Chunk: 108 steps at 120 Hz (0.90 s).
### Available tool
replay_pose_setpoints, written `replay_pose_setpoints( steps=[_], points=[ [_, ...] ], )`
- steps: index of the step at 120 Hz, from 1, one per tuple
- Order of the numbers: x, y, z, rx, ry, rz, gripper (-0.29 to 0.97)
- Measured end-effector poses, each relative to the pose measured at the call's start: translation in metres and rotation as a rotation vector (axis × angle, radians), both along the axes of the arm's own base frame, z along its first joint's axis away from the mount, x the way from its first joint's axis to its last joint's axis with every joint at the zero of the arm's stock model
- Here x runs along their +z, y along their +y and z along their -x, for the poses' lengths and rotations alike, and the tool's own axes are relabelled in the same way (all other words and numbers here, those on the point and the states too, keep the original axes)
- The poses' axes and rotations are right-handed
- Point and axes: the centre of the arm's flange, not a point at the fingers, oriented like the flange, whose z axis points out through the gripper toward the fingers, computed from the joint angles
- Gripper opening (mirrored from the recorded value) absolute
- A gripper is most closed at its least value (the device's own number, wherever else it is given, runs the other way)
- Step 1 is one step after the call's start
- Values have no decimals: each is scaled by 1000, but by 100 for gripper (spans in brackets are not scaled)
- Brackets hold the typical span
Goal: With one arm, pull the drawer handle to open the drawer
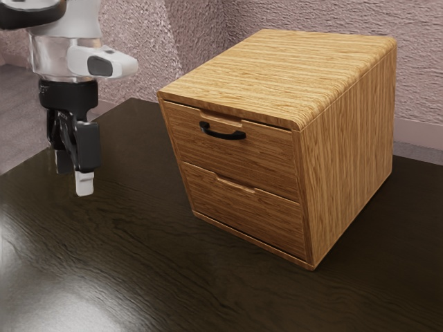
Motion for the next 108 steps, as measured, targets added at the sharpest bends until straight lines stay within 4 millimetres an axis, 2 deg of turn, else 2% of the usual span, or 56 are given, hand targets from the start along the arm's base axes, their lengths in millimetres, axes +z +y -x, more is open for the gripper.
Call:
replay_pose_setpoints(
  steps=[11, 30, 46, 50, 54, 59, 65, 71, 83, 93, 99, 108],
  points=[
    [-2, 3, -25, -101, -126, 43, 68],
    [0, 14, -48, -246, -251, 68, 68],
    [6, 24, -52, -341, -311, 81, 68],
    [12, 26, -50, -368, -335, 77, 68],
    [21, 26, -39, -400, -367, 71, 68],
    [34, 15, -21, -463, -407, 62, 68],
    [38, -17, -17, -588, -435, 42, 68],
    [26, -28, -27, -684, -453, 32, 68],
    [10, -17, -52, -814, -487, 8, 68],
    [2, -21, -70, -930, -505, -2, 66],
    [0, -28, -78, -999, -520, -3, 64],
    [-7, -50, -95, -1113, -528, 7, 59]
  ],
)
